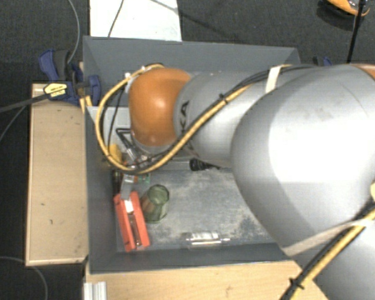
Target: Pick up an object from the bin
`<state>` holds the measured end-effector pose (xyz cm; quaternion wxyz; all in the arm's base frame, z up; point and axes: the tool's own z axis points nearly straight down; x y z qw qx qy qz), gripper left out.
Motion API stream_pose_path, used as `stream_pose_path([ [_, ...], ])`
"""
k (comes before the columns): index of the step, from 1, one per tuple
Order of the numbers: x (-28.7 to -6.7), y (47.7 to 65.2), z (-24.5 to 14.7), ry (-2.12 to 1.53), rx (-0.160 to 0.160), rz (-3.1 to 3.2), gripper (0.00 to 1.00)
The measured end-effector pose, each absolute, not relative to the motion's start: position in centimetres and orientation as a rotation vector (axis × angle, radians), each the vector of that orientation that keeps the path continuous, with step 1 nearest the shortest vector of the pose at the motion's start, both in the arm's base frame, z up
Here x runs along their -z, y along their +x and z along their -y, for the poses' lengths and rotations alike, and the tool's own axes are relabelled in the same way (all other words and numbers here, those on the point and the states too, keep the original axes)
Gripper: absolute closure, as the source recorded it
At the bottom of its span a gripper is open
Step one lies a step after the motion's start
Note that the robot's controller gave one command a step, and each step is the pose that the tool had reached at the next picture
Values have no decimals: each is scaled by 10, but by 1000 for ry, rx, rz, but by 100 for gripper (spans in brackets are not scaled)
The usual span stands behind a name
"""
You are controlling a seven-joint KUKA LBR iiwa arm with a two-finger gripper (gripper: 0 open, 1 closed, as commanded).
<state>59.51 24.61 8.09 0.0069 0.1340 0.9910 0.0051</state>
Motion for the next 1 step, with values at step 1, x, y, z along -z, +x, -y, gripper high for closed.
stream_pose_path([
  [1,-75,595,-245,286,-12,-3111,100],
])
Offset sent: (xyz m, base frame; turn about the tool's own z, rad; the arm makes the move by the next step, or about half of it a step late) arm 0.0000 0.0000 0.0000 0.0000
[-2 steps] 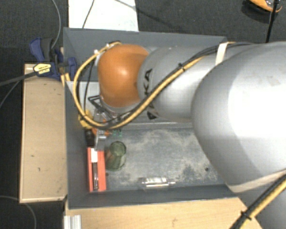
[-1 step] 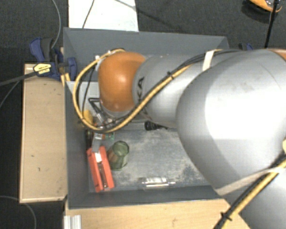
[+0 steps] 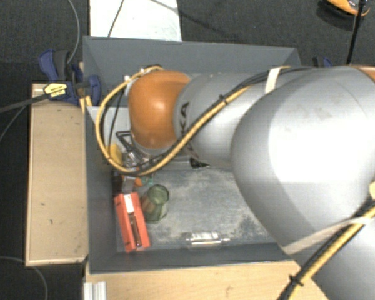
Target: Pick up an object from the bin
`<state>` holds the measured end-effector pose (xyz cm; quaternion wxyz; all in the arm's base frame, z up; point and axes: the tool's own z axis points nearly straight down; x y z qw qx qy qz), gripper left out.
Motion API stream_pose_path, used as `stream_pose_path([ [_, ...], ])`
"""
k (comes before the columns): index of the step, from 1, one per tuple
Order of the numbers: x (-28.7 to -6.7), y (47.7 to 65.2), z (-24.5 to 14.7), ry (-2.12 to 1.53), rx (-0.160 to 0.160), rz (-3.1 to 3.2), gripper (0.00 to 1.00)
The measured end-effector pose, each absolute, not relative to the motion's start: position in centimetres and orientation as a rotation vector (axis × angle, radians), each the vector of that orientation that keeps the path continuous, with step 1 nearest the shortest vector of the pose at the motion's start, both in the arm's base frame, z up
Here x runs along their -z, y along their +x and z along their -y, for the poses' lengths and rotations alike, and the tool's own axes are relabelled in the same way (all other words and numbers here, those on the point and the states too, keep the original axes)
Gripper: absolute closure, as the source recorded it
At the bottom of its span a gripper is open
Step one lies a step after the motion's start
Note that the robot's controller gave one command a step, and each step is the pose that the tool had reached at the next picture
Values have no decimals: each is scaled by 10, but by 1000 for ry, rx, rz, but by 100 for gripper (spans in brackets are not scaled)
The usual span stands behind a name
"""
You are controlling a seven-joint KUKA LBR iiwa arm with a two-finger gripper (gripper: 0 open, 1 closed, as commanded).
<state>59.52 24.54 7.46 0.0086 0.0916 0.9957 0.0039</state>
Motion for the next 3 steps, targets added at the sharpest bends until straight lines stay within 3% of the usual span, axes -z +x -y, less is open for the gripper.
stream_pose_path([
  [3,-80,592,-245,209,-14,-3118,100],
])
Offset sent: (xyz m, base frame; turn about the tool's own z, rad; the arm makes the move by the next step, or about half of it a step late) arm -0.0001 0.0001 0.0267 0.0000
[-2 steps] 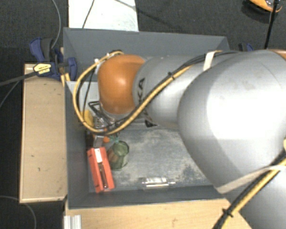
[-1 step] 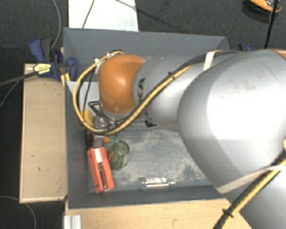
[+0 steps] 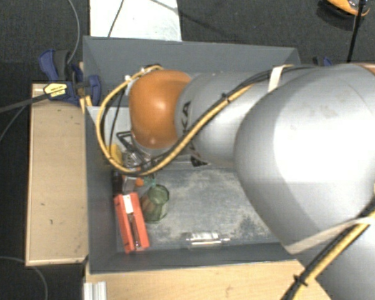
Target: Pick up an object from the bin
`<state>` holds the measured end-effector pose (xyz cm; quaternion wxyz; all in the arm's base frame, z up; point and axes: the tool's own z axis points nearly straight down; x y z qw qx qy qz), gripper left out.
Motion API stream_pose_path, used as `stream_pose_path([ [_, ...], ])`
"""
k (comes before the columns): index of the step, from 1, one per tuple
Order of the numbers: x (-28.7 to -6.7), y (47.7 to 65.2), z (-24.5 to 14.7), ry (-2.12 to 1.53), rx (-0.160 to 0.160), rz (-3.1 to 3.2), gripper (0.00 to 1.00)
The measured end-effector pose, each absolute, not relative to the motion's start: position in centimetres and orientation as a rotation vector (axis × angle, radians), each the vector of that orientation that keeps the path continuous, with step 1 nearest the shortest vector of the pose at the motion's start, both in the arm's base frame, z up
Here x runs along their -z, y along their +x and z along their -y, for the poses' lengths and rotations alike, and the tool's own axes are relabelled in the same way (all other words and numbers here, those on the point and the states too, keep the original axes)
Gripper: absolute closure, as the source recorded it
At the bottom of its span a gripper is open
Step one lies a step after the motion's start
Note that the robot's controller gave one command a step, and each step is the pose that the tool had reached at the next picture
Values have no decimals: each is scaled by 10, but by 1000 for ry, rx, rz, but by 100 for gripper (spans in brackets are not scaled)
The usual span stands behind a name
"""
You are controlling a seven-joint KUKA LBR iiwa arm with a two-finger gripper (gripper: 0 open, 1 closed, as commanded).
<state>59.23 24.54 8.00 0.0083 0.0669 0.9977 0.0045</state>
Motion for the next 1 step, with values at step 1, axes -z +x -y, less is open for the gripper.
stream_pose_path([
  [1,-88,591,-245,204,-12,-3123,100],
])
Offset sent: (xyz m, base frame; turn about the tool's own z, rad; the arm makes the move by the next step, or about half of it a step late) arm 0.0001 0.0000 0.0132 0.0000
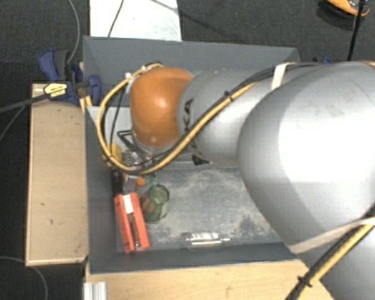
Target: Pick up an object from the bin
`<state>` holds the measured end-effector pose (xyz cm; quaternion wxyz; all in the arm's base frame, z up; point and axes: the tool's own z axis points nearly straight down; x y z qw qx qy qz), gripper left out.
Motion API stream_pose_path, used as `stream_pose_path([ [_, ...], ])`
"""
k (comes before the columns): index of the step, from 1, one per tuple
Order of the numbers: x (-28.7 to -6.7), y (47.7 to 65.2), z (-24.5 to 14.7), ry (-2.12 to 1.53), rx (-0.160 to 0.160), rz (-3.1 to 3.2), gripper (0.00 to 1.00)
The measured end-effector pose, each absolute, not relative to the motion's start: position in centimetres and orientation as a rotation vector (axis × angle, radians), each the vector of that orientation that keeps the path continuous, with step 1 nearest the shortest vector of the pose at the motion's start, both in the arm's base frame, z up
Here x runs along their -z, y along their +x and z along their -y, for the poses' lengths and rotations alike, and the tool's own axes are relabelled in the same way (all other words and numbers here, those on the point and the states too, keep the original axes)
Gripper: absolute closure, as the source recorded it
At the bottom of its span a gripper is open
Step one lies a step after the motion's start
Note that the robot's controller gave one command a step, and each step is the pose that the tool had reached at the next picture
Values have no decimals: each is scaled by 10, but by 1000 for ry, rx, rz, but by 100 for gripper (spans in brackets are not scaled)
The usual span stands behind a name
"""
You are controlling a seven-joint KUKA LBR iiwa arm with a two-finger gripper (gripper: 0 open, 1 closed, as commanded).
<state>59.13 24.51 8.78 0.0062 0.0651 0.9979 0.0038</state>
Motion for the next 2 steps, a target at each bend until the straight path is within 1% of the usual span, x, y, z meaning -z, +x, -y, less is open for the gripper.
stream_pose_path([
  [2,-117,592,-245,201,-13,-3120,100],
])
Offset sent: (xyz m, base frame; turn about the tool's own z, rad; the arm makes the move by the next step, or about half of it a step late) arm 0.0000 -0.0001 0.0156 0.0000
